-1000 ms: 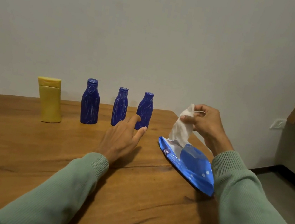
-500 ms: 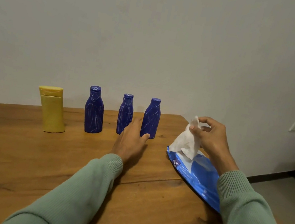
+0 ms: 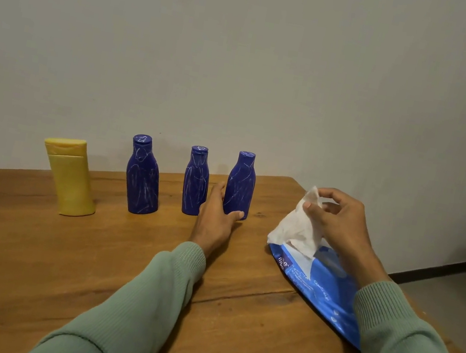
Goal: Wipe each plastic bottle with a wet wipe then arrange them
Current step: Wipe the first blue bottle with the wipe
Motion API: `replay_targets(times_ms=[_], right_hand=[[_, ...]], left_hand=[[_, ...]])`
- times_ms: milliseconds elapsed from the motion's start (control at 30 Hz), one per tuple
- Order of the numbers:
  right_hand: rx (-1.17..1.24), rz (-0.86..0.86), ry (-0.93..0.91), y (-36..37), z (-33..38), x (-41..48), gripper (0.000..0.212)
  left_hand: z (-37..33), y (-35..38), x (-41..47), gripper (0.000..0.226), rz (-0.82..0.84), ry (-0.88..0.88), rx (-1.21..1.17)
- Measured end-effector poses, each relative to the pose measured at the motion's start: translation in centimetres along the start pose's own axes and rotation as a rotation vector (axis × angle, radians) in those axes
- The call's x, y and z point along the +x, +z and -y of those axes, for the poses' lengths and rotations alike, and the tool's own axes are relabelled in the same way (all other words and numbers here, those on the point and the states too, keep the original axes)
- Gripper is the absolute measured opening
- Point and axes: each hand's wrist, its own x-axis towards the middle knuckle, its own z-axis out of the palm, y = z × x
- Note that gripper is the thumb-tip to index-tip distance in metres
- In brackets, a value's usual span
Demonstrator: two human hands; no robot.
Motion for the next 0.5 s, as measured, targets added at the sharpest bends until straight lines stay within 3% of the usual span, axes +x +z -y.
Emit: replay_targets(times_ms=[500], right_hand=[[0.180,0.074,0.225,0.8,1.7,-0.9,0.037]], left_hand=[[-0.7,-0.5,-0.6,0.048,-0.017,0.010,0.056]])
